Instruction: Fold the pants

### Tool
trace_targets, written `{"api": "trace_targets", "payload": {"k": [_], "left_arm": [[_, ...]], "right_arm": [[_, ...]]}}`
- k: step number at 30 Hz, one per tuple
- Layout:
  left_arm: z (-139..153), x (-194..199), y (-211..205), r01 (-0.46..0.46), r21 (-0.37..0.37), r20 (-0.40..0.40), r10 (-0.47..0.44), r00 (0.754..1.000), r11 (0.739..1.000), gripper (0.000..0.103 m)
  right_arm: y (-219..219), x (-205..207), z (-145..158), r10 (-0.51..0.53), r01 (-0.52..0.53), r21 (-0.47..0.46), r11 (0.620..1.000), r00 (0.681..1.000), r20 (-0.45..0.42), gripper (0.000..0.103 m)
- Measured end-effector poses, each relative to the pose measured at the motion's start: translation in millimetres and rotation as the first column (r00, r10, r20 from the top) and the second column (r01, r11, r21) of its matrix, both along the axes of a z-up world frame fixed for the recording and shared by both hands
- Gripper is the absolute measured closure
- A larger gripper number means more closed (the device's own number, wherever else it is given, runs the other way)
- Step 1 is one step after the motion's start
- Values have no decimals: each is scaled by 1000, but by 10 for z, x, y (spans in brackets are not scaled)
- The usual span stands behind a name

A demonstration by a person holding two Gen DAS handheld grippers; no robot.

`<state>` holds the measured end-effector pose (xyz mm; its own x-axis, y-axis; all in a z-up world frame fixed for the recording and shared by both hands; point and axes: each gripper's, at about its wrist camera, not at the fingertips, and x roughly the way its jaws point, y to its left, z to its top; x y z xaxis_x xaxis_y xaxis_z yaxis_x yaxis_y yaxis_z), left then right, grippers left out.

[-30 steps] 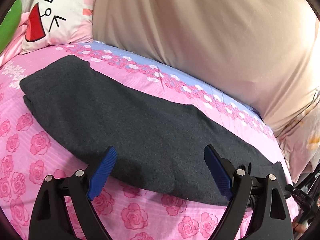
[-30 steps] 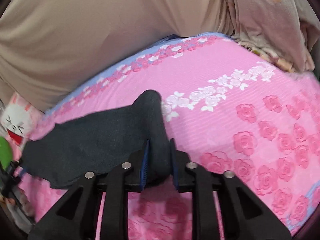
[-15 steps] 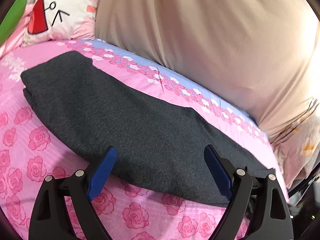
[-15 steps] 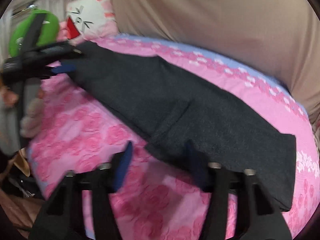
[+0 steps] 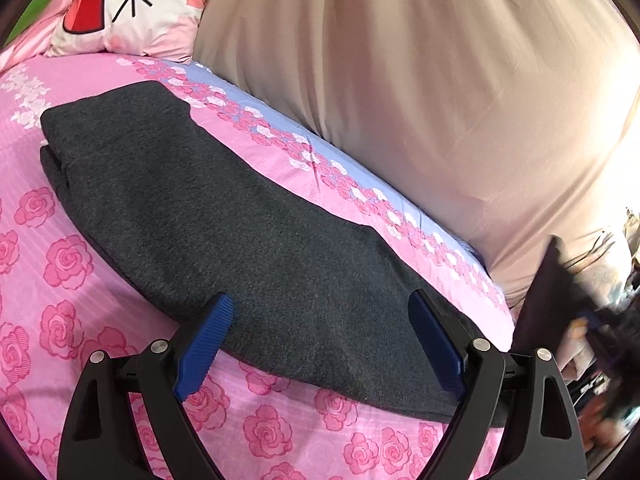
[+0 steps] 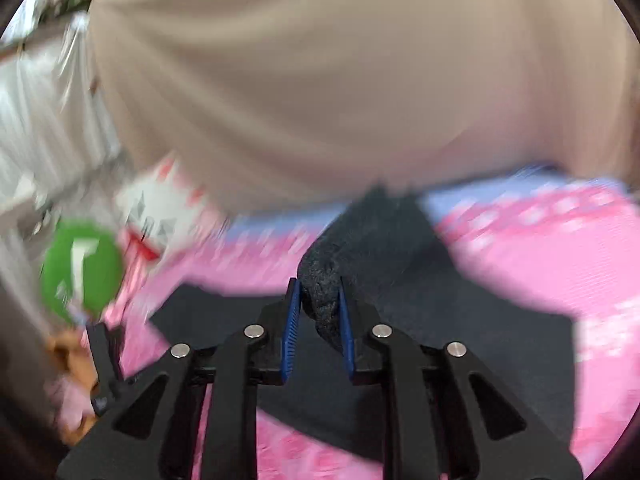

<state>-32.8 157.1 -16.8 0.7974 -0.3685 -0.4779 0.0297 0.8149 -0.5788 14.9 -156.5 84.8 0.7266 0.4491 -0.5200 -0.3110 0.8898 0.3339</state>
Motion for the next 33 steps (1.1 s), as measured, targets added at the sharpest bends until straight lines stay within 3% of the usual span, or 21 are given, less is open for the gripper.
{"api": "trace_targets", "payload": {"k": [2,4,7,9,10,13,16,18,19,20,21,22,24,27,30,33], "left_arm": [[16,-17,74,-4,-19,-3,4,1000,1000,16],[94,-73,212,-27,15,-2,28,1000,1000,16],[235,-213,619,-133,82,29,131,991,988,16],[250,-196,963,-217,74,-7,218,976,973,16],[231,-149,1158,-263,66,-40,266,963,962,16],[109,43,1529,-382,84,-145,390,909,920,16],[-95,304,1638,-365,39,-257,362,896,930,16],[-80,363,1558,-386,70,-233,391,890,920,17],[-83,433,1505,-348,64,-234,353,906,935,24],[-101,499,1468,-305,40,-244,306,920,951,56],[-119,552,1427,-291,45,-262,293,920,956,78],[-105,561,1400,-298,61,-259,303,917,953,86],[57,526,1311,-302,75,-209,311,927,951,90],[607,419,1014,-245,84,-74,251,965,966,91],[1216,285,448,-132,145,63,124,990,981,91],[1681,128,-286,-8,239,170,-34,985,971,90]], "right_arm": [[358,194,-505,59,-71,-73,995,988,-144,70],[399,166,-739,55,-69,-66,995,980,-190,70],[175,-86,-676,-21,14,-49,999,991,-132,63],[-63,-277,-586,-117,110,-99,989,991,-63,36],[-135,-357,-563,-155,149,-126,981,987,-39,32],[-356,-483,-562,-244,236,-197,952,970,-20,30],[-539,-574,-623,-312,300,-244,922,950,-10,27],[-659,-604,-712,-341,326,-241,914,940,-23,23],[-704,-608,-774,-349,332,-232,914,936,-36,22],[-745,-608,-804,-355,338,-207,918,934,-51,22],[-764,-613,-794,-357,344,-184,921,933,-46,22],[-789,-620,-776,-355,346,-161,924,934,-33,21],[-823,-644,-789,-354,347,-145,927,935,-31,20],[-858,-667,-797,-332,327,-109,939,943,-34,19],[-910,-671,-798,-319,316,-61,947,947,-39,19],[-982,-679,-806,-312,312,-16,950,949,-44,17]]}}
